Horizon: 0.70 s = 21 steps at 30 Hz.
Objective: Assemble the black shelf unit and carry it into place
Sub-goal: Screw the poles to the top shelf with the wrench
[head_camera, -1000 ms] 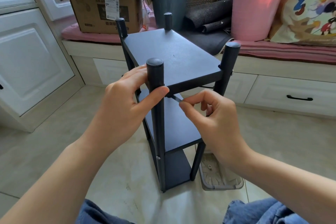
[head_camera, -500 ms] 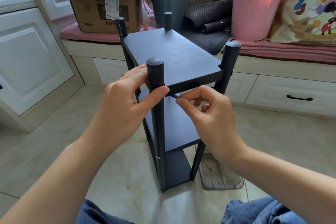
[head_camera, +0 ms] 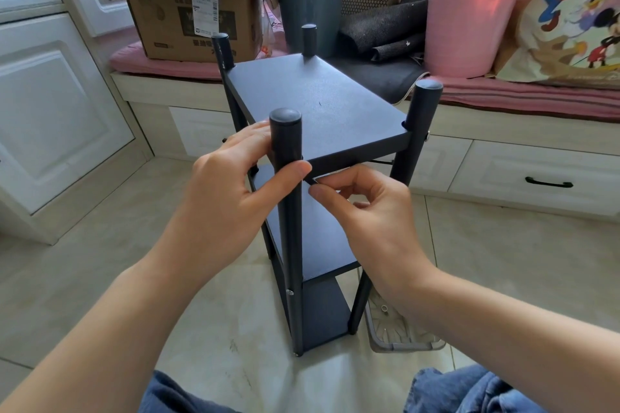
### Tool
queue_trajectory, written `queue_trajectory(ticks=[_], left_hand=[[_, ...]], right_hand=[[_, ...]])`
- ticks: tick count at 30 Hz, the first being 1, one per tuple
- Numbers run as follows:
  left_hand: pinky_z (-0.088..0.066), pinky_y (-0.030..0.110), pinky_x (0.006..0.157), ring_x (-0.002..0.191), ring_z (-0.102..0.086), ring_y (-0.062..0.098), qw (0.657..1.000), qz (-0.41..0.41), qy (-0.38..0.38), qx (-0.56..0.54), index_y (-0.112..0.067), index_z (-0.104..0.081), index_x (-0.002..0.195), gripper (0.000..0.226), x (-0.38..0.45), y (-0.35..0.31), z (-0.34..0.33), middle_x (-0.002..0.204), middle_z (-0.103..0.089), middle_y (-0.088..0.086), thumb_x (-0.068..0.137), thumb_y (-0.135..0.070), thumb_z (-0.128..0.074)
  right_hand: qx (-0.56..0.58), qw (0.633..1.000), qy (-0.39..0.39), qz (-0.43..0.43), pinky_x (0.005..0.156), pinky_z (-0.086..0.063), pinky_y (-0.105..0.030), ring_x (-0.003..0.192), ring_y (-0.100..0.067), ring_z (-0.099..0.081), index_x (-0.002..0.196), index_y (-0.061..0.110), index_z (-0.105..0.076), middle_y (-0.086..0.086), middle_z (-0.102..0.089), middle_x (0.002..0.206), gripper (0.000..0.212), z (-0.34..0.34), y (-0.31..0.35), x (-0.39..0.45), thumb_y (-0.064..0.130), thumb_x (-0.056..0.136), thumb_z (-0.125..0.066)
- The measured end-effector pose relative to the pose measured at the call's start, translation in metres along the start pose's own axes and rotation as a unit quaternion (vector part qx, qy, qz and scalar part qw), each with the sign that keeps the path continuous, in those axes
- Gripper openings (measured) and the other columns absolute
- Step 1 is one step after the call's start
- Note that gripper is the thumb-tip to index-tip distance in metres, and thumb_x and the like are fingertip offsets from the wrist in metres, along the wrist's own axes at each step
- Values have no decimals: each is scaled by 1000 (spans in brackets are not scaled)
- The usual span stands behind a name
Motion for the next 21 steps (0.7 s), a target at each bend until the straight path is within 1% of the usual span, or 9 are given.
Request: queue_trajectory(ticks=[2, 6, 9, 11, 14, 17, 19, 21], left_hand=[[-42, 19, 108, 128, -53, -3, 1000, 1, 1, -2, -46, -57, 117, 29, 0, 0, -1, 129, -59, -27, 89, -53, -61], [-41, 19, 109, 129, -52, -4, 1000, 2, 1, -1, -46, -57, 118, 29, 0, 1, 0, 129, -58, -28, 90, -51, -62], [-42, 20, 109, 129, -52, -4, 1000, 1, 0, 1, -47, -56, 118, 28, 0, 1, 0, 129, -58, -29, 91, -51, -63], [-42, 19, 109, 128, -52, -5, 1000, 0, 2, 1, -50, -55, 117, 29, 0, 1, 0, 129, -57, -30, 89, -53, -61], [-41, 17, 108, 128, -52, -7, 1000, -1, 5, 3, -53, -54, 115, 27, 0, 0, 0, 128, -55, -33, 88, -54, -60], [-41, 18, 109, 129, -51, -5, 1000, 2, 4, 1, -50, -55, 116, 25, 0, -1, 0, 128, -56, -31, 92, -53, -61], [-40, 17, 109, 129, -51, -5, 1000, 5, 6, 1, -49, -56, 115, 28, -1, -3, 1, 128, -56, -31, 88, -53, -58], [-39, 15, 108, 128, -51, -6, 1000, 7, 9, 0, -51, -55, 113, 28, -1, -4, 1, 127, -55, -32, 86, -54, -57]], right_hand=[[12, 999, -3, -31, 87, -54, -37, 87, -23, -66, 83, 14, -75, -1, -73, 83, 4, -1, -1, 0, 13, 81, -79], [23, 996, -5, -85, 85, -51, -25, 89, -16, -66, 82, 17, -74, -2, -74, 85, 5, -3, -5, 1, 14, 81, -78], [28, 993, 1, -111, 84, -50, -22, 90, -12, -67, 83, 19, -74, 0, -74, 87, 5, -4, -8, 1, 16, 82, -79], [27, 992, -3, -120, 82, -49, -20, 90, -10, -67, 83, 22, -75, 1, -74, 88, 6, -4, -9, 2, 18, 81, -79], [38, 991, -9, -125, 81, -49, -22, 88, -9, -68, 83, 22, -75, 2, -75, 87, 6, -3, -8, 3, 19, 81, -79], [43, 992, 5, -118, 79, -47, -23, 85, -1, -69, 84, 22, -73, 9, -76, 83, 7, -5, -7, 1, 19, 81, -78], [49, 992, 17, -117, 82, -46, -26, 83, 3, -69, 84, 22, -70, 12, -76, 81, 7, -6, -8, 0, 19, 83, -76], [54, 991, 24, -119, 81, -45, -25, 78, 6, -67, 86, 21, -68, 14, -76, 78, 6, -5, -9, -1, 18, 86, -73]])
Point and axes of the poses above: each hand's wrist, its own x-axis towards the middle knuckle, its own z-axis out of the back of the hand, y = z × x, the point moved 2 cm from there along x, towards the middle knuckle
